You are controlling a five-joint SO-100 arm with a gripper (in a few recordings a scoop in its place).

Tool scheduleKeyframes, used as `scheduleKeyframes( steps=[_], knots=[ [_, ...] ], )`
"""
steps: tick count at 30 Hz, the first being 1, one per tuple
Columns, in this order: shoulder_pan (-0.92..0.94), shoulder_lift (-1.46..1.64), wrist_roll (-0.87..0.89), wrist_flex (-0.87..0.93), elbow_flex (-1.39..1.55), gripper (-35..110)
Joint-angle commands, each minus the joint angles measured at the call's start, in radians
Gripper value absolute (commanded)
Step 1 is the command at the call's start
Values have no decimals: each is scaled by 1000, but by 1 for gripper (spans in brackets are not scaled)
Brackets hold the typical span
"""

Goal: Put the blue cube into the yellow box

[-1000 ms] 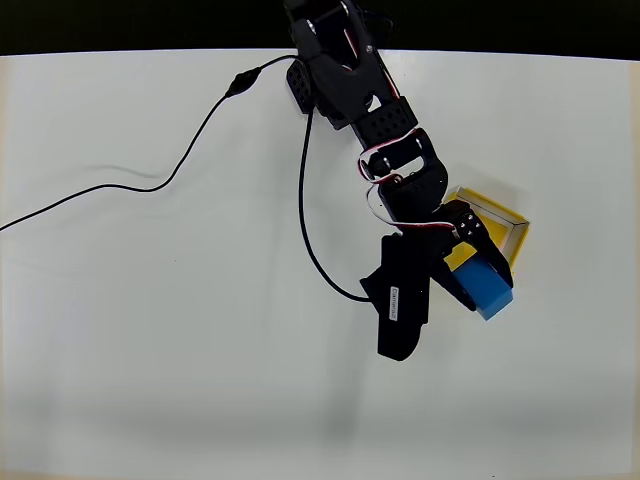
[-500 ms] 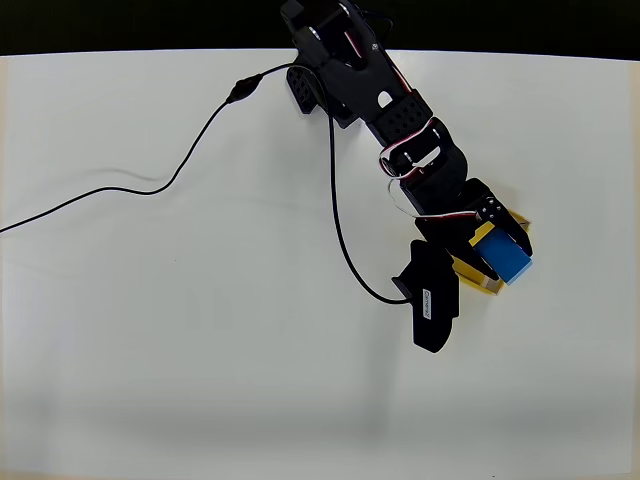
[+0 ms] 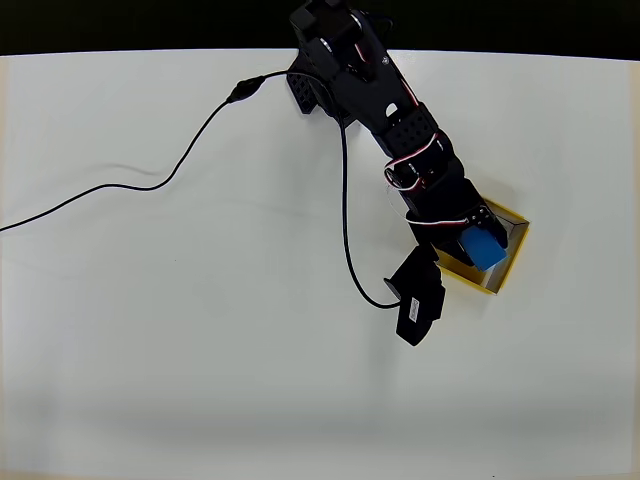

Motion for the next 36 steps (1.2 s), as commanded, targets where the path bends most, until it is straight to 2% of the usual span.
scheduleKeyframes(
  steps=[1,10,16,21,25,30,36],
  knots=[
    [-23,21,9,-25,8,20],
    [-25,-12,41,-210,80,37],
    [0,64,-32,-209,-52,40],
    [48,167,-118,-117,-153,34],
    [156,239,-184,-67,-169,25],
    [345,345,-285,3,-109,15],
    [552,446,-367,-18,71,8]
  ],
)
